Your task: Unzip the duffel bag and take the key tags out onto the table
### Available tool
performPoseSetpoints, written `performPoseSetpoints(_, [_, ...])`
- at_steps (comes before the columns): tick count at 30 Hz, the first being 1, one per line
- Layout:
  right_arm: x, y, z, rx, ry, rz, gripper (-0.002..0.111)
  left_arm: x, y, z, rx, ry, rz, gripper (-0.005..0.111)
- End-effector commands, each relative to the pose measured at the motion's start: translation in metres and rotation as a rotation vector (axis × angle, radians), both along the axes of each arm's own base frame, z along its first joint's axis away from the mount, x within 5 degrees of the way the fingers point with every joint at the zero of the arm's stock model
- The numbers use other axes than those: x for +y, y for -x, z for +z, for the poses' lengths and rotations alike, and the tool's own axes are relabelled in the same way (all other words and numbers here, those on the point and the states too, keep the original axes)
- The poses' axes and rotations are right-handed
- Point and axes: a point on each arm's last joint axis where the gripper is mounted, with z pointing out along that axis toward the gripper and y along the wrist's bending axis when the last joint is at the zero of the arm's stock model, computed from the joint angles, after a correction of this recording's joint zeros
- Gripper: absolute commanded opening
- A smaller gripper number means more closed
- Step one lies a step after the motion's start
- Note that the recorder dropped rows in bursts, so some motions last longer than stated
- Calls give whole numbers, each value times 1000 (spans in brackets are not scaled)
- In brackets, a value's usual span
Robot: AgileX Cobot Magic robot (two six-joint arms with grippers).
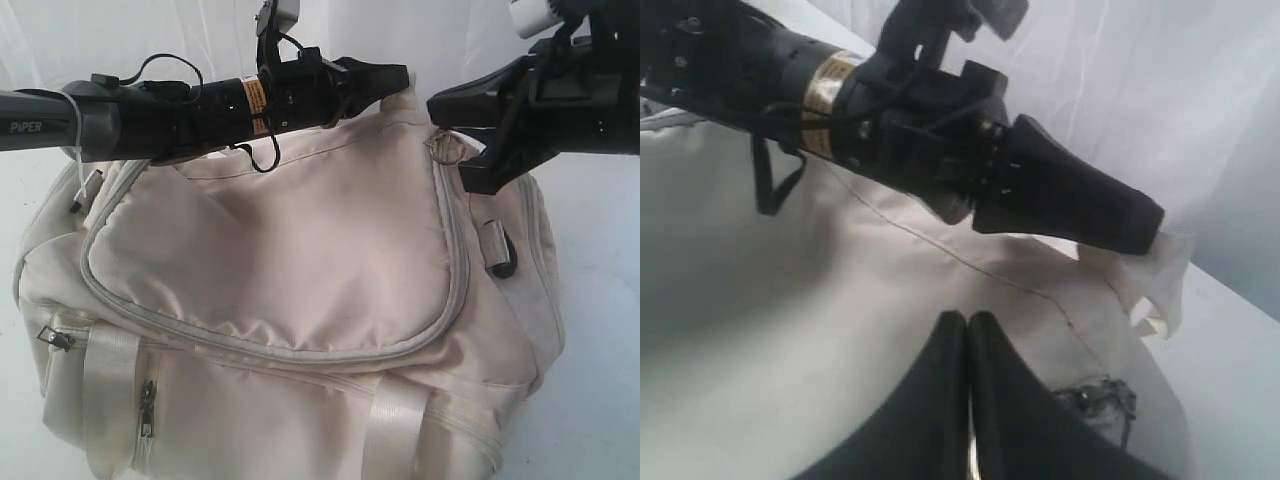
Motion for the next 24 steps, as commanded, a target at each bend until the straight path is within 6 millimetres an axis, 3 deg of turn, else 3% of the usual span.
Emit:
performPoseSetpoints(1, [1,6,4,25,-38,17,0,5,18,53,-85,165,-71,0])
performPoseSetpoints(10, [-6,11,16,-22,-51,-52,1,5,18,53,-85,165,-71,0])
performPoseSetpoints(13, [-8,9,14,38,-89,-106,12,5,18,53,-86,164,-71,0])
performPoseSetpoints(19, [-9,15,-12,211,-139,-154,45,5,18,53,-84,164,-72,0])
performPoseSetpoints(24, [-12,24,-12,256,-182,-178,47,4,18,52,-88,156,-75,0])
